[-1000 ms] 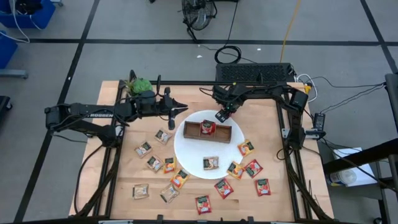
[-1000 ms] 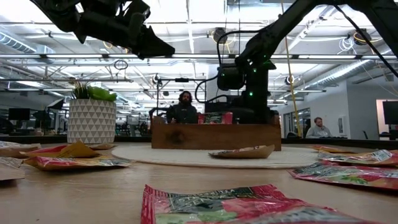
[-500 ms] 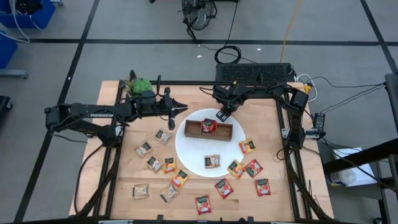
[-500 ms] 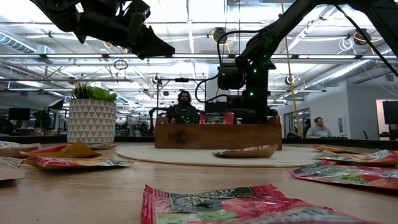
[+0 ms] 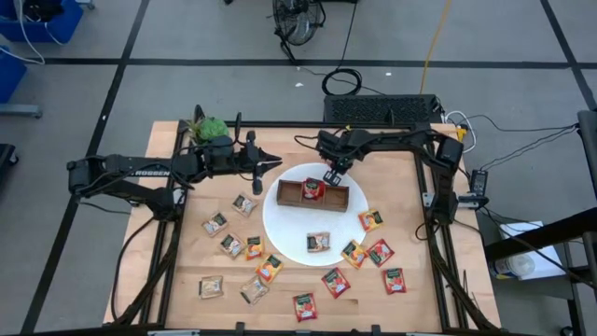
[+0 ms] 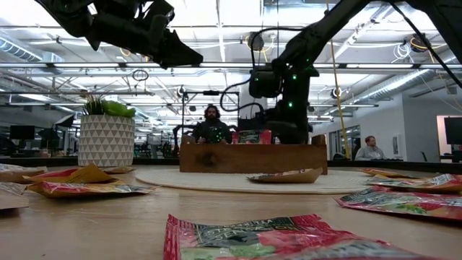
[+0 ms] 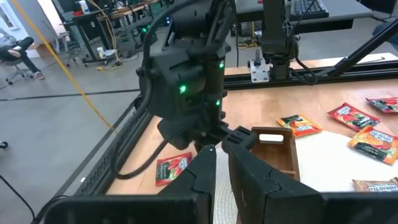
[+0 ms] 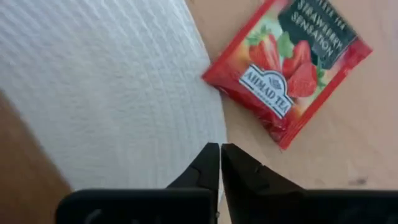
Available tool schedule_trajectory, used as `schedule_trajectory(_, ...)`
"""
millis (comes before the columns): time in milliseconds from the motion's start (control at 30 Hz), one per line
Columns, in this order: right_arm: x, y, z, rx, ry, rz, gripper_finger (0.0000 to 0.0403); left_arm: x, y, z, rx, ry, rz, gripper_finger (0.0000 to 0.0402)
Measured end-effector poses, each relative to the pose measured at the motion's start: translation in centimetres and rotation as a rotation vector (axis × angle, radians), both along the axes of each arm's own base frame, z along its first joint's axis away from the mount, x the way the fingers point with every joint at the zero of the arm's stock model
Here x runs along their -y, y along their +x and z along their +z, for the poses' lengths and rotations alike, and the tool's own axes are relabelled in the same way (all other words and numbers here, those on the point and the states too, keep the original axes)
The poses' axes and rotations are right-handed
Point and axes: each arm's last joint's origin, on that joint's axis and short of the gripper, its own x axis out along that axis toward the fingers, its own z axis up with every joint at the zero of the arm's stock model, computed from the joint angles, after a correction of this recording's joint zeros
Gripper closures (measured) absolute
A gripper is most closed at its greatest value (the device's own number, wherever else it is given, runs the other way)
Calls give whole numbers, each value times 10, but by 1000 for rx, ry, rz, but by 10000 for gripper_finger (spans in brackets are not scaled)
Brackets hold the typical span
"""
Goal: Pick & Place Tea
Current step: Put the red tea bag into the middle section of the wooden organizer
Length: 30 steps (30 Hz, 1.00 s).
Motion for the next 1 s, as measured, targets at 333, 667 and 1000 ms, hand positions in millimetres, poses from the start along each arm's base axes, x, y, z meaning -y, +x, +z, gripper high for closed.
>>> schedule_trajectory(333,15,-2,27,144,-84,85,248,0,0,0,0,0,0,353)
schedule_trajectory(667,38,-5,-11,79,-18,33,149,0,0,0,1,1,-1,353)
schedule_trajectory(1000,38,-6,-22,37,17,4,230,1,0,0,3,1,-4,353)
